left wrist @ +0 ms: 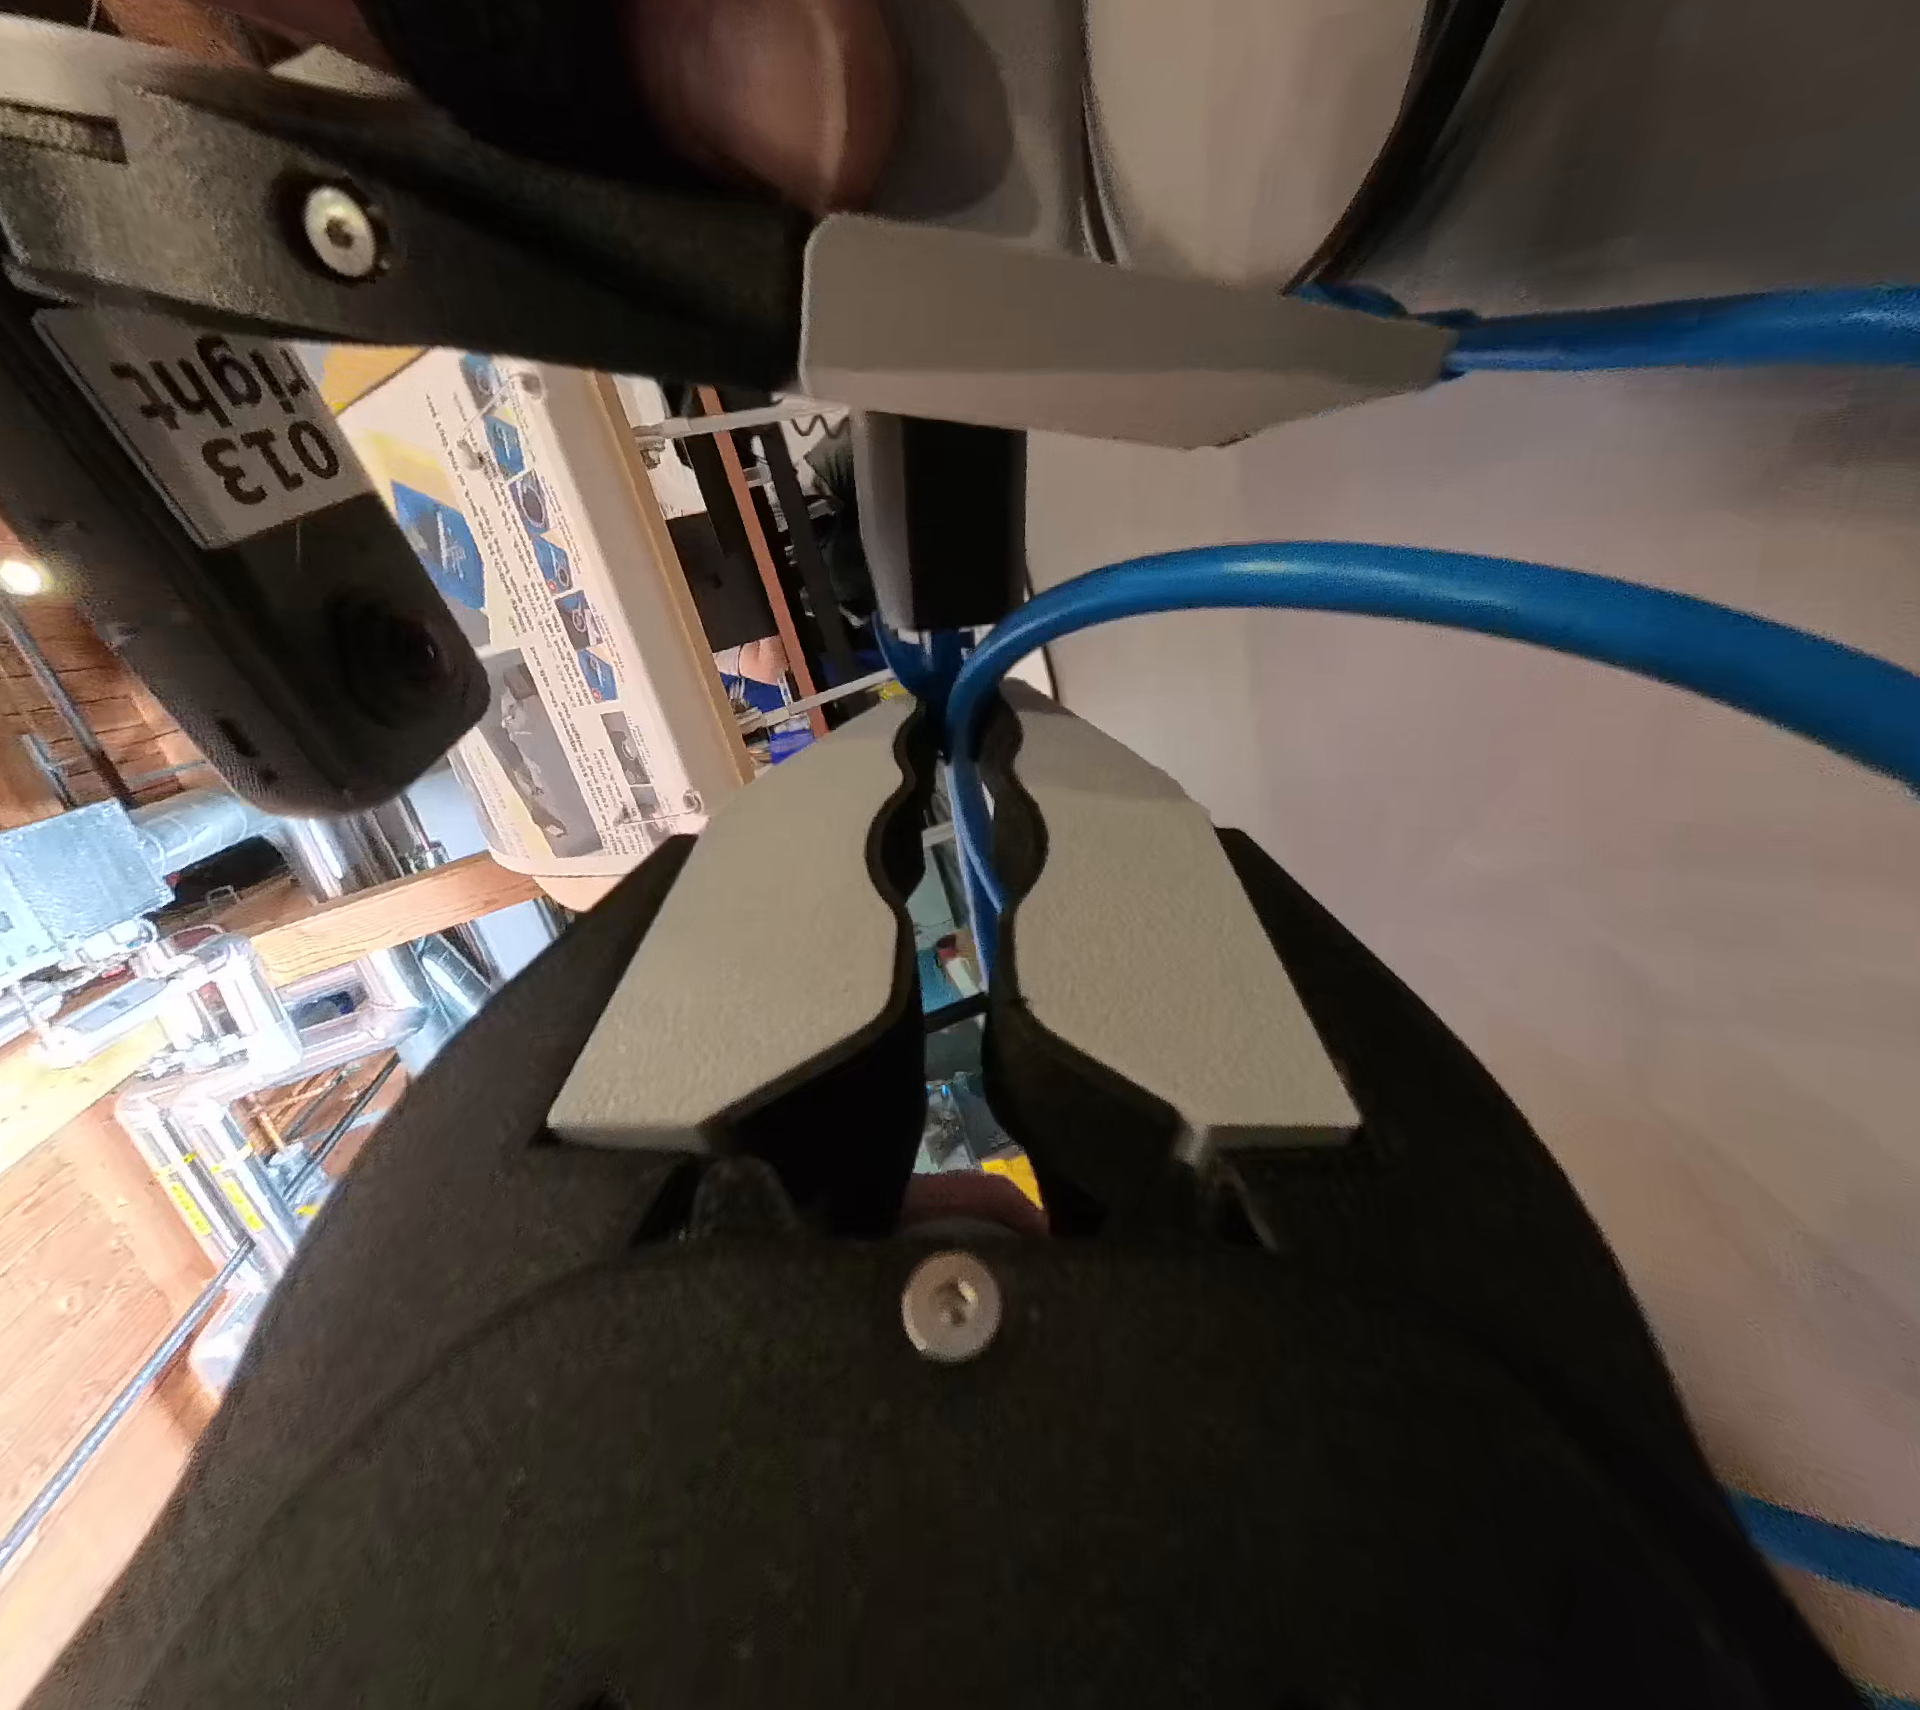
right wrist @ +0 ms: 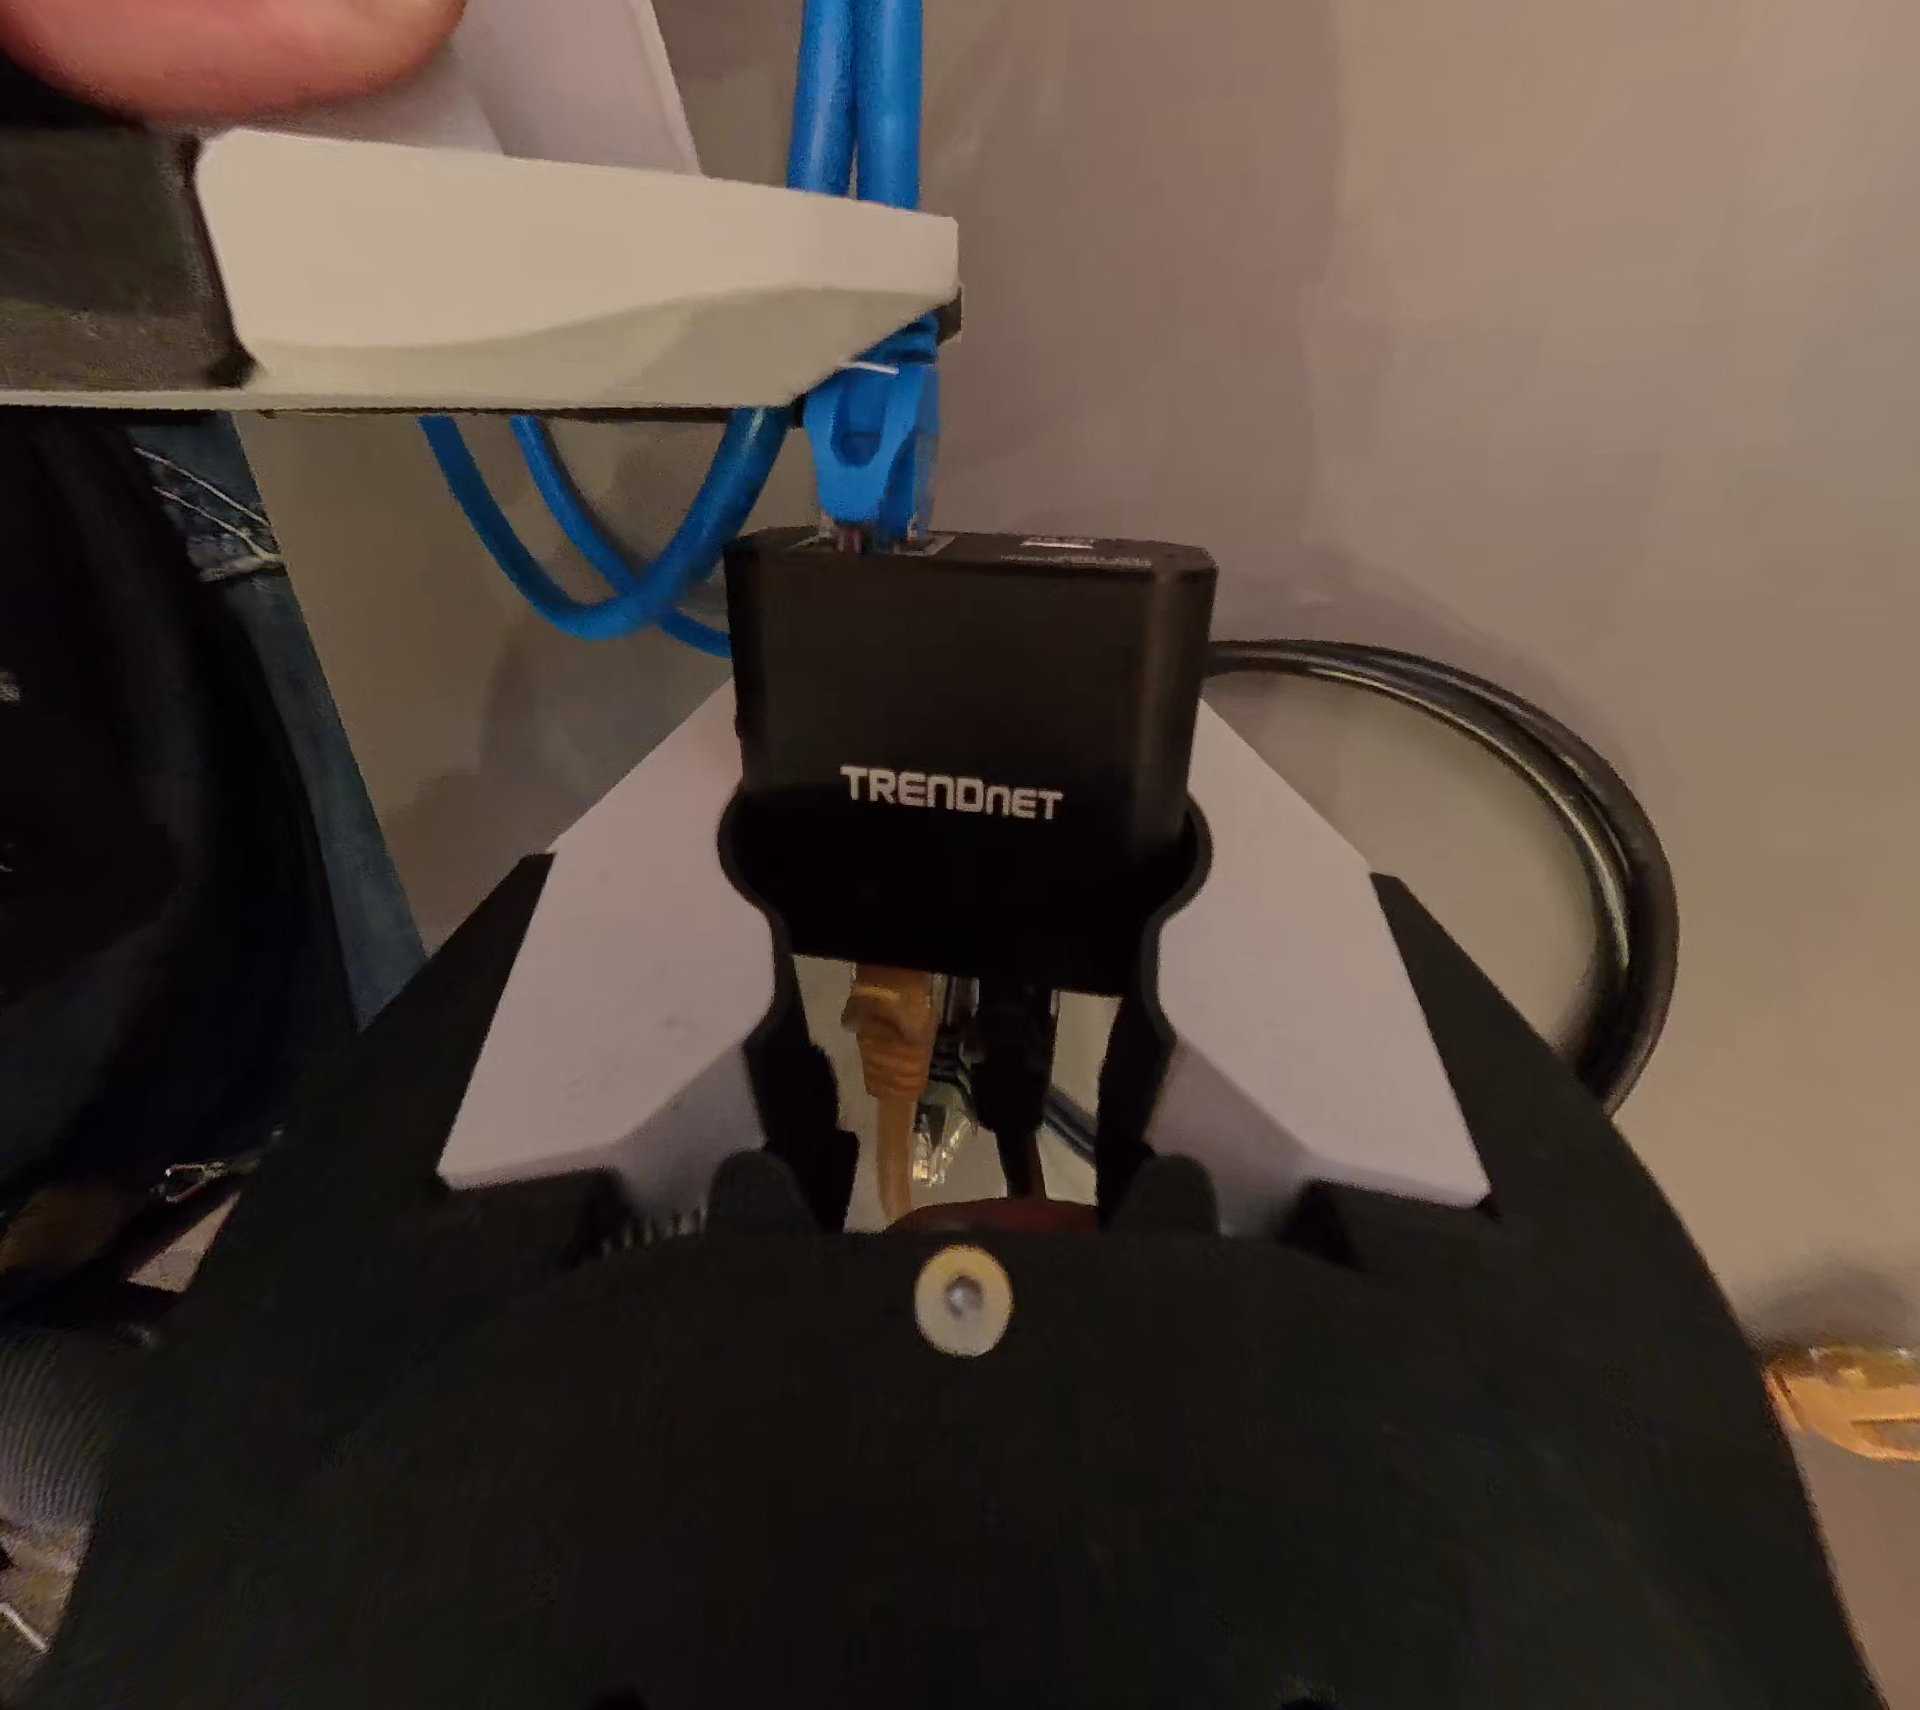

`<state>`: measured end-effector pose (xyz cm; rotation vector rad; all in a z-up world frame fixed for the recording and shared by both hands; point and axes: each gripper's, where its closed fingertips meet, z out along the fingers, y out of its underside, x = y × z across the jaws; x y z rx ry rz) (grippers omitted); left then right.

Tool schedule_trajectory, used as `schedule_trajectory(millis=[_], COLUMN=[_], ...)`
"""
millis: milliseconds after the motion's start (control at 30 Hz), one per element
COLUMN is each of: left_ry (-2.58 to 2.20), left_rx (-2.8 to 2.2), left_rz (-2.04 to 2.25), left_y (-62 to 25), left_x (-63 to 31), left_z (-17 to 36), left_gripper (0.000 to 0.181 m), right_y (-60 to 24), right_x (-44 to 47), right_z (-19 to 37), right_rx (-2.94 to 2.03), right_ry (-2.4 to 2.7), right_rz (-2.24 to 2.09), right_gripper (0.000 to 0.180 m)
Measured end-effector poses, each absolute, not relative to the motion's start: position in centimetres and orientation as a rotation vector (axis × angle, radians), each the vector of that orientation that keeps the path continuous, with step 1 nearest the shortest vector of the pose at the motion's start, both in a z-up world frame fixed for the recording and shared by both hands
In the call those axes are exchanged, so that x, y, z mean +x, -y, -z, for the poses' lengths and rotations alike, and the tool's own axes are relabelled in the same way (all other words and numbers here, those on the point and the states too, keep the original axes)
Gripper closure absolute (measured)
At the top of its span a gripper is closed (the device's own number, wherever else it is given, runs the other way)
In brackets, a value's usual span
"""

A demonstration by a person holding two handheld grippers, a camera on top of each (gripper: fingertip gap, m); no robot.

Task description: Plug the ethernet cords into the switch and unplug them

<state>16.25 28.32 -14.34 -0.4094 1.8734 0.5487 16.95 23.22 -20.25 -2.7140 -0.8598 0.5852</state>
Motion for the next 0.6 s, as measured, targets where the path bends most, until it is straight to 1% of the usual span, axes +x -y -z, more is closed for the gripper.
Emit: schedule_trajectory(millis=[200, 300, 333, 367, 400, 467, 533, 600], left_ry=[-1.892, -1.879, -1.899, -1.931, -1.965, -1.988, -2.057, -2.115], left_rx=[-0.418, -0.468, -0.518, -0.571, -0.595, -0.638, -0.76, -0.851], left_rz=[-0.526, -0.391, -0.331, -0.264, -0.195, -0.065, 0.095, 0.226], left_y=[-28.3, -28.4, -28.4, -28.2, -27.7, -26.9, -26.4, -26.2], left_x=[16.2, 16.2, 16.0, 15.8, 15.6, 15.0, 14.3, 14.2], left_z=[15.0, 13.9, 13.6, 13.4, 13.1, 11.8, 11.6, 11.8], left_gripper=[0.174, 0.172, 0.171, 0.162, 0.149, 0.149, 0.146, 0.152], right_y=[-23.2, -23.5, -23.6, -23.6, -23.7, -23.4, -23.2, -23.1], right_x=[17.3, 17.3, 17.8, 18.4, 18.6, 18.9, 18.8, 18.6], right_z=[20.7, 20.1, 20.0, 20.0, 19.9, 19.8, 19.5, 19.3], right_rx=[-2.726, -2.669, -2.667, -2.67, -2.665, -2.647, -2.613, -2.583], right_ry=[0.894, 0.9, 0.93, 0.953, 0.971, 1.028, 1.091, 1.145], right_rz=[-0.527, -0.525, -0.46, -0.405, -0.389, -0.364, -0.342, -0.308], right_gripper=[0.11, 0.109, 0.109, 0.109, 0.109, 0.109, 0.109, 0.109])
